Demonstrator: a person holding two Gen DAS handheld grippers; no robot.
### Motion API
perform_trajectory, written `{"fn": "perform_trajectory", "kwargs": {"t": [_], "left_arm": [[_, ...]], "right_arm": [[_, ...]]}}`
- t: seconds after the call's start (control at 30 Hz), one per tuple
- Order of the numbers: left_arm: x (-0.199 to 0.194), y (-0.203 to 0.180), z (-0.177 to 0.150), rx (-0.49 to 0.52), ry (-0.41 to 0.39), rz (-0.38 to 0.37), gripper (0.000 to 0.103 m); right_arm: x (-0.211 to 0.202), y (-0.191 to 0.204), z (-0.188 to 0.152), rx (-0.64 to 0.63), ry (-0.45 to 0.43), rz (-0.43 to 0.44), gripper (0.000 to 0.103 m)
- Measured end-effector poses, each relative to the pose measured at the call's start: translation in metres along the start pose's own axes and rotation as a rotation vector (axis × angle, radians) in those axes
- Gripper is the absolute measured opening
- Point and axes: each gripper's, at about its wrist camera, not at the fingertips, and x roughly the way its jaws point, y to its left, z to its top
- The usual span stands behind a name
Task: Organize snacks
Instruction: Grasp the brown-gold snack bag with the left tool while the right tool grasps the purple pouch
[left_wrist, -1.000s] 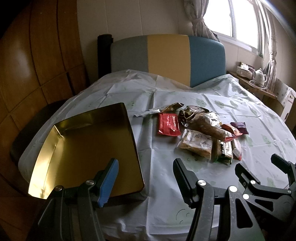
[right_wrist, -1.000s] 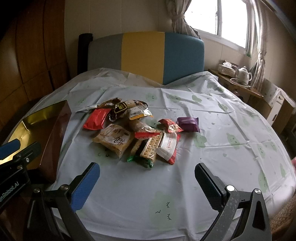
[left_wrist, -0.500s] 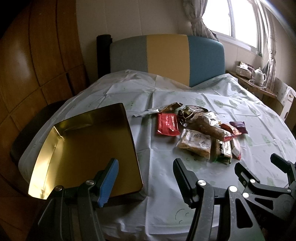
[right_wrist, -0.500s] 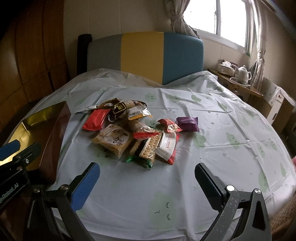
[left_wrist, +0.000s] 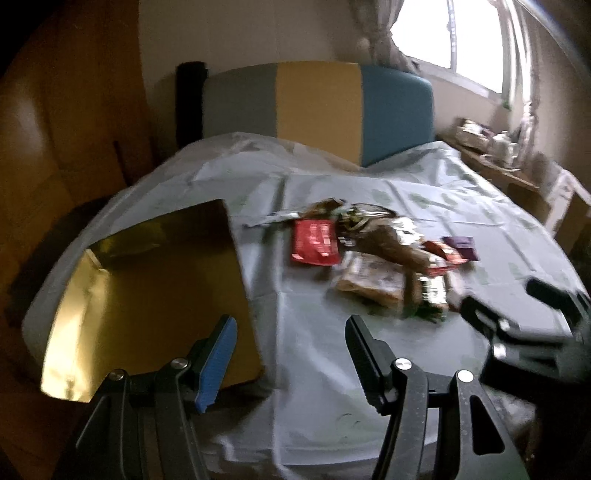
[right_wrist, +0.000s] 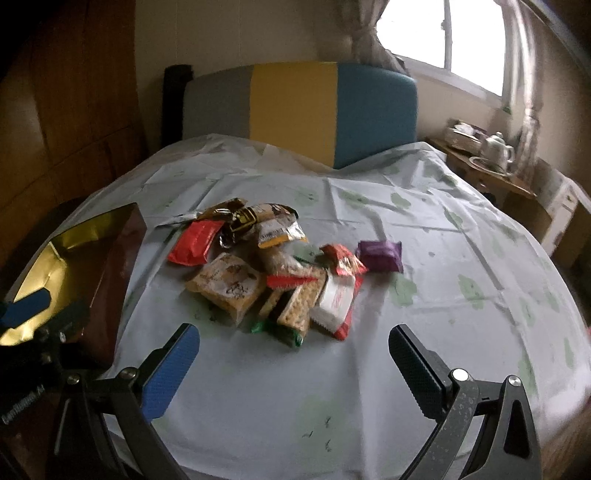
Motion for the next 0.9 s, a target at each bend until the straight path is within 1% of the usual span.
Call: {"fn": "perform_trajectory", "kwargs": {"t": [0.07, 0.13, 0.2, 0.27, 0.37, 0.4, 0.47, 0.5, 0.57, 0.6, 0.67, 0.7, 0.77, 0.83, 0.9], "left_arm": [[0.001, 0.0, 0.003, -0.018, 0.009, -0.072, 0.062], [0.003, 0.002, 0.008, -0.051, 0.039, -0.159, 0.064], [0.008, 0.0, 0.014, -0.05, 0.071, -0.158, 0.064], [0.012, -0.003, 0.023, -0.017, 0.08, -0.155, 0.064], [0.017, 0.0, 0.042, 0.028, 0.086, -0.215, 0.065], [0.021, 0.002, 0.051, 0.047, 0.096, -0.209, 0.065], [0.031, 0.004, 0.067, 0.099, 0.122, -0.149, 0.064], [0.042, 0.007, 0.077, 0.123, 0.144, -0.13, 0.061], [0.058, 0.013, 0.091, 0.146, 0.178, -0.121, 0.054], [0.071, 0.015, 0.102, 0.168, 0.193, -0.11, 0.052], [0.09, 0.016, 0.116, 0.21, 0.215, -0.1, 0.047], [0.102, 0.017, 0.125, 0.232, 0.231, -0.098, 0.046], [0.12, 0.015, 0.136, 0.261, 0.233, -0.103, 0.046], [0.142, 0.008, 0.147, 0.308, 0.237, -0.101, 0.046], [0.164, -0.001, 0.155, 0.361, 0.26, -0.1, 0.046]], "right_arm": [[0.003, -0.006, 0.012, -0.021, 0.017, 0.041, 0.103], [0.01, -0.013, 0.029, -0.061, 0.051, 0.098, 0.103], [0.018, -0.022, 0.042, -0.092, 0.086, 0.14, 0.103], [0.034, -0.032, 0.055, -0.156, 0.135, 0.165, 0.103], [0.054, -0.05, 0.064, -0.201, 0.174, 0.16, 0.103], [0.061, -0.057, 0.065, -0.2, 0.181, 0.154, 0.103], [0.071, -0.07, 0.066, -0.169, 0.199, 0.152, 0.103], [0.076, -0.077, 0.065, -0.135, 0.202, 0.166, 0.103], [0.083, -0.085, 0.063, -0.092, 0.221, 0.178, 0.103], [0.087, -0.086, 0.064, -0.083, 0.246, 0.174, 0.103], [0.085, -0.087, 0.066, -0.071, 0.233, 0.205, 0.103], [0.084, -0.087, 0.067, -0.067, 0.229, 0.212, 0.103], [0.085, -0.087, 0.068, -0.058, 0.234, 0.218, 0.103], [0.083, -0.089, 0.07, -0.037, 0.227, 0.233, 0.103], [0.081, -0.092, 0.072, -0.019, 0.224, 0.244, 0.103]]}}
